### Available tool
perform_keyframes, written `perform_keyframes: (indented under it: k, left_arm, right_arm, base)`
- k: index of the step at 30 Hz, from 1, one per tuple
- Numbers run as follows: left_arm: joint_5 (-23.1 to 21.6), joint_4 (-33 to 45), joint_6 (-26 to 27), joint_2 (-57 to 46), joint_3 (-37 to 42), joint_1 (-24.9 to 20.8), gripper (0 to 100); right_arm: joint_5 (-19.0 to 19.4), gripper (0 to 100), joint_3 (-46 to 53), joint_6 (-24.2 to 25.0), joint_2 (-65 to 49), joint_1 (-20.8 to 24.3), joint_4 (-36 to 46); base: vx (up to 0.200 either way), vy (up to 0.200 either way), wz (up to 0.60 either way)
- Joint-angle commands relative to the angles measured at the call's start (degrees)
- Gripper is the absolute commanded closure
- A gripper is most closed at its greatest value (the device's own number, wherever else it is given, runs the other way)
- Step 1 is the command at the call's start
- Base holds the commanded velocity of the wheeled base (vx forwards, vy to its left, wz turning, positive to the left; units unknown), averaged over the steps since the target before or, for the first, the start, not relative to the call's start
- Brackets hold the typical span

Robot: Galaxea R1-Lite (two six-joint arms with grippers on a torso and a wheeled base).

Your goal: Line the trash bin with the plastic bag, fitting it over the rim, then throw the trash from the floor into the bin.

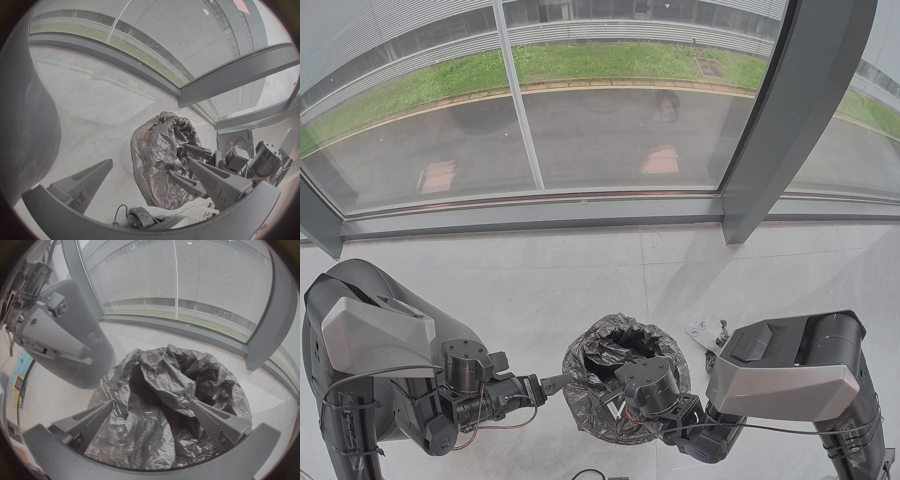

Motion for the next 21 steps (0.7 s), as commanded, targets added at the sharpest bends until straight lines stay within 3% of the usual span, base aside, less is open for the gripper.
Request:
perform_keyframes:
  k: [1, 14, 21]
  left_arm:
    - [-0.2, 0.0, 0.0, 0.6, -0.2, 0.1, 0]
    - [-0.1, -2.4, -0.1, 2.3, 0.0, 0.0, 0]
    - [-0.2, -2.4, 0.0, 2.7, -0.1, 0.0, 0]
  right_arm:
    - [0.0, 0, -0.3, -0.1, 1.1, -1.4, 0.0]
    - [0.8, 0, -4.2, -0.7, 5.1, -1.5, 0.5]
    - [1.2, 0, -7.5, 0.2, 5.0, -2.0, 5.8]
  base:
    - [0.0, 0.0, 0.0]
    - [0.0, 0.0, 0.0]
    - [0.0, 0.0, 0.0]
